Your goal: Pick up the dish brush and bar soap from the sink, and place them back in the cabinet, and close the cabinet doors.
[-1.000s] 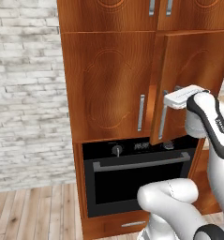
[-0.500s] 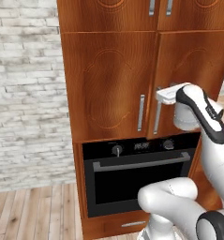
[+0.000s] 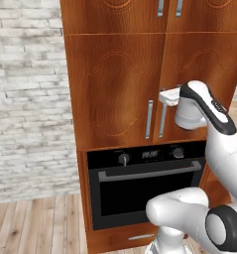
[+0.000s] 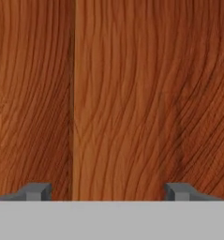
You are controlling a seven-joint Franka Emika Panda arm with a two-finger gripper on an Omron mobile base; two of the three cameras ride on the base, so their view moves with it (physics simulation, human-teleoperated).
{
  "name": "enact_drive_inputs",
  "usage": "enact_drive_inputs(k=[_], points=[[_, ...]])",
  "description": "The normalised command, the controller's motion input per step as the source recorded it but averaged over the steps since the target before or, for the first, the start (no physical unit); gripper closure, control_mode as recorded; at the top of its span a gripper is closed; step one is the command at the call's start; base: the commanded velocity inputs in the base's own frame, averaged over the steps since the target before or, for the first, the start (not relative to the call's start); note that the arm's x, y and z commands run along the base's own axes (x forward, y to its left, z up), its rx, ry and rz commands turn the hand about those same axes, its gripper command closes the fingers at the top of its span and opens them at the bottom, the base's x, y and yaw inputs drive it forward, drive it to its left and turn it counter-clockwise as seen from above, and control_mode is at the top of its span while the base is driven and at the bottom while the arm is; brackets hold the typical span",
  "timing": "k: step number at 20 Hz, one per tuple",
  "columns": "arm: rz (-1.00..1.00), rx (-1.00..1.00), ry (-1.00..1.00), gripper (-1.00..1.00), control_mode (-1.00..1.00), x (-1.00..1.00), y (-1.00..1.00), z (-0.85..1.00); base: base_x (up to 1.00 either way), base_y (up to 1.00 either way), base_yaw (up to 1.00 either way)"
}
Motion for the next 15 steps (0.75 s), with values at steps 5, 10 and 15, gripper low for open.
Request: enact_drive_inputs(k=[5,10,15], points=[[-0.04,0.00,0.00,-1.00,-1.00,0.33,0.00,0.00,0.00,0.00,0.00],[-0.04,0.00,0.00,-1.00,-1.00,0.31,0.00,0.00,0.00,0.00,0.00],[-0.04,0.00,0.00,-1.00,-1.00,0.28,0.00,0.00,0.00,0.00,0.00]])
